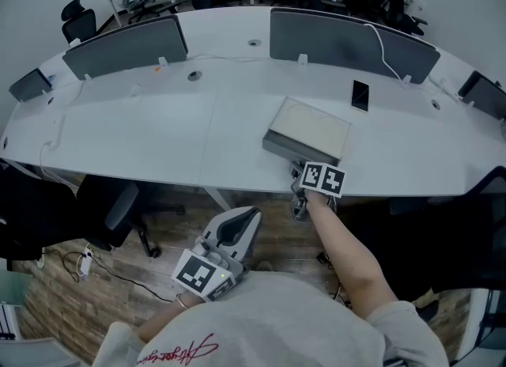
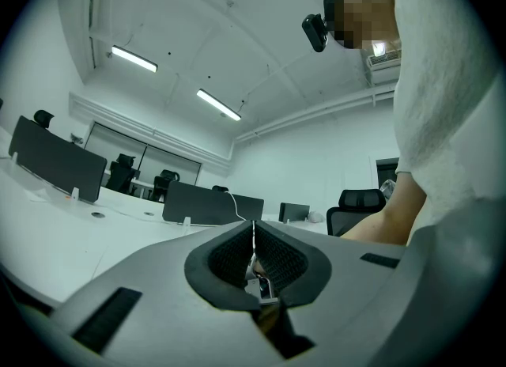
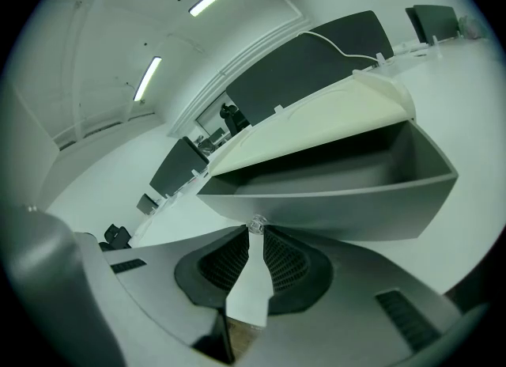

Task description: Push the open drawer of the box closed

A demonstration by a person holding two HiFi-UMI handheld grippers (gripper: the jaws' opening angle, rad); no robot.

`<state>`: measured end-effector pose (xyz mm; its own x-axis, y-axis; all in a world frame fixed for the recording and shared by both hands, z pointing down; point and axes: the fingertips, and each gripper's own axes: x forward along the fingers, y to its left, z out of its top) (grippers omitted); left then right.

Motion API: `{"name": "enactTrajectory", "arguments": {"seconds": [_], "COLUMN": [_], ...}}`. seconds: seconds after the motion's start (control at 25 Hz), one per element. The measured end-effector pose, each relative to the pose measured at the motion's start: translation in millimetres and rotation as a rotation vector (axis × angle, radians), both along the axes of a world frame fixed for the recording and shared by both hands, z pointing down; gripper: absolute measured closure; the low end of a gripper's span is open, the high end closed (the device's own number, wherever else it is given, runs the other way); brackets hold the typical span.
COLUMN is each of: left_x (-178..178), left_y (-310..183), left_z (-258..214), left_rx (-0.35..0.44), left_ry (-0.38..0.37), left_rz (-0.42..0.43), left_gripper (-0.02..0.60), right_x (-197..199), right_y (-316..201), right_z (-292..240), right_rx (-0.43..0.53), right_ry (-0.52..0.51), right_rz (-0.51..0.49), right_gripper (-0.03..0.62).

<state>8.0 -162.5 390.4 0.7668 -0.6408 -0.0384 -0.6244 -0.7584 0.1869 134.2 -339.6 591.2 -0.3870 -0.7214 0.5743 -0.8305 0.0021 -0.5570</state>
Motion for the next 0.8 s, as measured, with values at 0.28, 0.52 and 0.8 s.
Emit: {"name": "enactTrajectory", "arguments": {"seconds": [0.28,0.52,0.8], "left_x": [-2.2,-4.8,-10.5], "left_y": [-4.0,-4.4,-5.5], "left_z": [-0.1,-3.0,-1.7], "left_rx": [-0.014,-0.007,-0.014], "left_ry": [0.015,0.015,0.016], "left_rz": [-0.010,-0.008,-0.017], "left_gripper": [0.563,0.563,0.563], "right_x": [2.6,6.4,11.1], "right_y": [-4.9,-9.8,-17.0], "right_z": [0.3,0.6,1.0], "right_rx": [-0.029,-0.040,-0.038], "right_ry": [-0.030,-0.031,0.003], "right_rz": [-0.015,-0.008,-0.015], "right_gripper": [0.528,0.528,0.528]}}
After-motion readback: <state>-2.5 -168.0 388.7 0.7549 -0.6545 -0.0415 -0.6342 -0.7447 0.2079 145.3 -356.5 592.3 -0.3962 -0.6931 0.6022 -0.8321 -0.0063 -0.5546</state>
